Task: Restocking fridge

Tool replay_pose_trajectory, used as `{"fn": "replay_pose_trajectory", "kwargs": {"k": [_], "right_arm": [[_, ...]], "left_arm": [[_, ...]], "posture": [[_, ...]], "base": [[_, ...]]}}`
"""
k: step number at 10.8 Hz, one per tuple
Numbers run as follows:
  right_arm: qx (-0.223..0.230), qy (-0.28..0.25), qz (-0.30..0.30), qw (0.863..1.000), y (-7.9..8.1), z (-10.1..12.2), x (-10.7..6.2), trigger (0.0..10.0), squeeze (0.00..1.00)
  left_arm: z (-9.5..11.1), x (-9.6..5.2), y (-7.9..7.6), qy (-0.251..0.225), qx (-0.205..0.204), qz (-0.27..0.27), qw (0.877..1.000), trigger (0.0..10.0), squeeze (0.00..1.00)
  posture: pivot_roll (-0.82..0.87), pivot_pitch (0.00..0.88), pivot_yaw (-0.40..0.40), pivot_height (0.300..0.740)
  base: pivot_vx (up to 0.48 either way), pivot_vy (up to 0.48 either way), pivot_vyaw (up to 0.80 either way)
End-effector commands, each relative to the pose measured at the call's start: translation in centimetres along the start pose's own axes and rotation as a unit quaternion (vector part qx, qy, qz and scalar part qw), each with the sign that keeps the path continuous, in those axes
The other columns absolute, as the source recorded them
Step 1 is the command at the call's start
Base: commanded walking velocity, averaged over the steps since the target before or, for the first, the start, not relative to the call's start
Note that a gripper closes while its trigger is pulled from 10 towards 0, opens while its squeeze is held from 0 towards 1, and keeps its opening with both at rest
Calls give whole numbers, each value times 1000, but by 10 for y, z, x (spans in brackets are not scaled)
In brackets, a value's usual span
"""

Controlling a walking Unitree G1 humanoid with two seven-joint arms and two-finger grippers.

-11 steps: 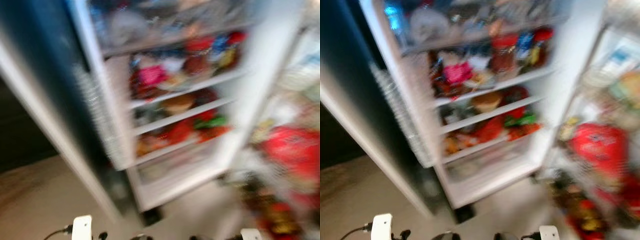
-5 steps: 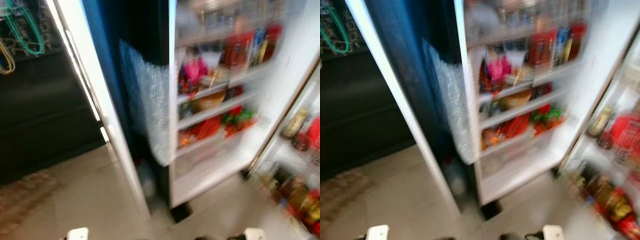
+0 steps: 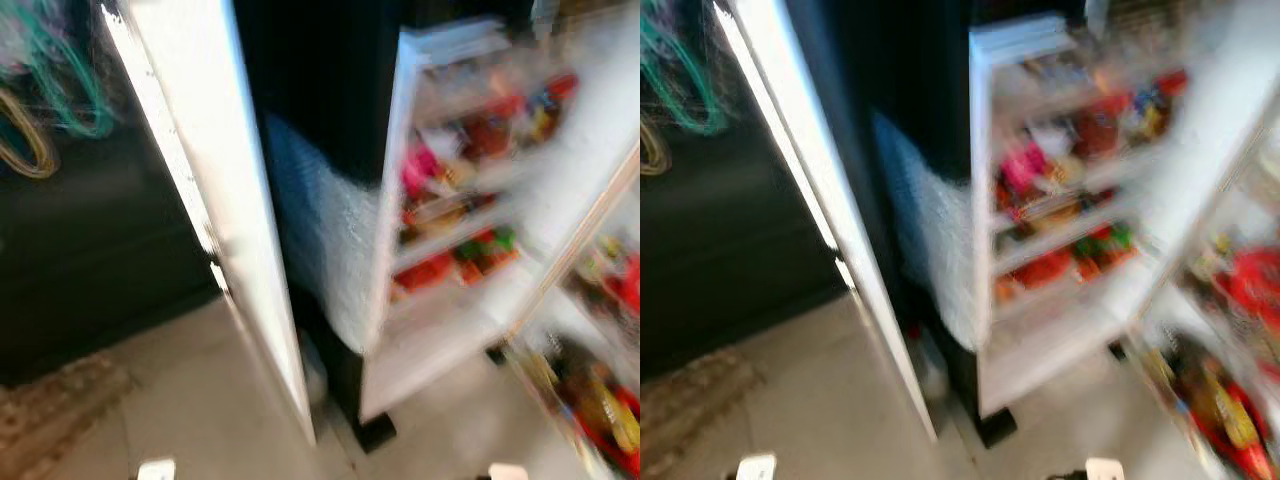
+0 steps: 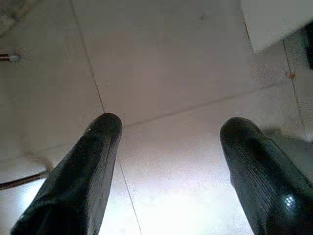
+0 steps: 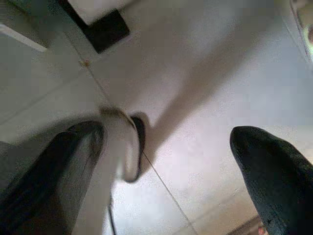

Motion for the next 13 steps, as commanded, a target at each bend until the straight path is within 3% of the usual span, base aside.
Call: {"fn": "replay_pose_trajectory", "kwargs": {"k": [1,6,11,13], "right_arm": [[3,6,-5,1000,-3,-6,-1,10000,0],[11,0,-3,1000,-6,-10,-3,10000,0],[31,6,-26,999,-13,-18,-5,10000,0],[34,7,-25,999,-12,-19,-5,10000,0]], "left_arm": [[-21,-4,0,35,-4,1,999,10000,0],[-43,-10,10,61,-32,20,997,10000,0],[-41,-9,0,57,-29,7,998,10000,0],[-41,-9,1,54,-29,6,998,10000,0]], "posture": [[-157,0,67,740],[-117,0,49,740],[-173,0,76,740],[-171,0,80,740]], "base": [[0,0,0],[0,58,0],[0,181,0],[0,480,-788]]}}
Point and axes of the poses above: a point about 5 cm out from each wrist's last joint towards the gripper, its own x axis pointing out of the wrist towards the gripper, its own z axis along the axis of the wrist's last joint, y = z × x, the point moved 4 cm from there along x, pointing out of the wrist towards the gripper, and after that the axes turned 13 degrees about x, right-handed, at the moved point
